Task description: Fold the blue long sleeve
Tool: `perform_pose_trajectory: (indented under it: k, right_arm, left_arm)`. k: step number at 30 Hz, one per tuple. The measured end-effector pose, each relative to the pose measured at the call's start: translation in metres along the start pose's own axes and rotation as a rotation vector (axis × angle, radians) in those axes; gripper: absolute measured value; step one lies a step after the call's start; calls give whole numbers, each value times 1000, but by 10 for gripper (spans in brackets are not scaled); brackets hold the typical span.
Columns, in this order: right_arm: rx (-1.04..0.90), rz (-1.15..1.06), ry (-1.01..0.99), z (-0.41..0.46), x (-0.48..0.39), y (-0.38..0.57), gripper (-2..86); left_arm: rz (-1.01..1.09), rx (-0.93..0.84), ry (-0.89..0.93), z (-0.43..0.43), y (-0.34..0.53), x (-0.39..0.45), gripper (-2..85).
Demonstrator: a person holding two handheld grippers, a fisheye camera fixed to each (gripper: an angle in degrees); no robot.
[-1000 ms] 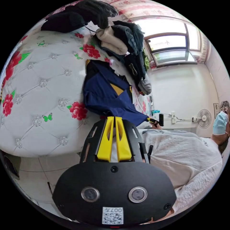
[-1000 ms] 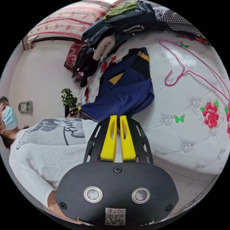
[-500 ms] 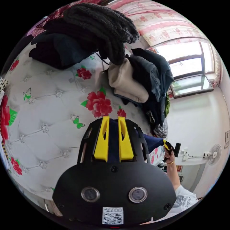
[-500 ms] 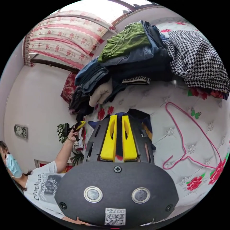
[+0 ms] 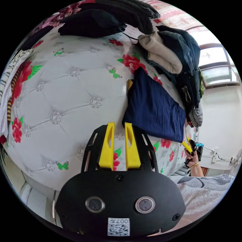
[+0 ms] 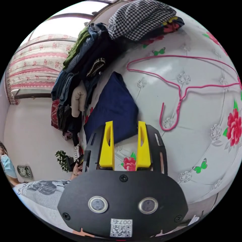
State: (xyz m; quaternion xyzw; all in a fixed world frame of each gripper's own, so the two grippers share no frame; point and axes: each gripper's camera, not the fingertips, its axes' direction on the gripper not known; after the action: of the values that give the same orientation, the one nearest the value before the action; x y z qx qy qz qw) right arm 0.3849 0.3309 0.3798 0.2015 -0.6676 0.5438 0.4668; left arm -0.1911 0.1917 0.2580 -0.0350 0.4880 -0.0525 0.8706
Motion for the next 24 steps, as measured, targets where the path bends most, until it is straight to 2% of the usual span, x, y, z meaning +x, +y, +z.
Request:
perform_pose_trajectory:
  k: [1,3,8,11,12,16,19,21,24]
  right_arm:
    - [-34,14,2,12,1,2,79]
    - [39,13,73,13,-6,5,70]
    - [31,-45,26,25,-38,-16,27]
    - [46,-272,23,22,-111,-29,11]
    - [31,-409,20,26,-154,-27,7]
    - [-124,-934,38,77,-309,32,3]
    - [-290,-1176,-34,139,-375,100,5]
    - [-378,-1214,-68,182,-389,130,10]
    - [-530,-1057,-47,248,-377,138,25]
  left_arm:
    - [-11,-3,9,1,2,-3,57]
    - [-61,-14,41,3,0,-13,58]
    - [-108,11,114,0,-17,-24,57]
    - [-96,10,123,-5,-23,-29,57]
    - [-88,14,124,-8,-23,-32,58]
    - [-101,35,154,-21,-17,-52,63]
    - [-109,55,174,-32,-9,-75,68]
    - [-101,67,188,-39,-3,-94,75]
    - [-88,86,236,-47,5,-120,87]
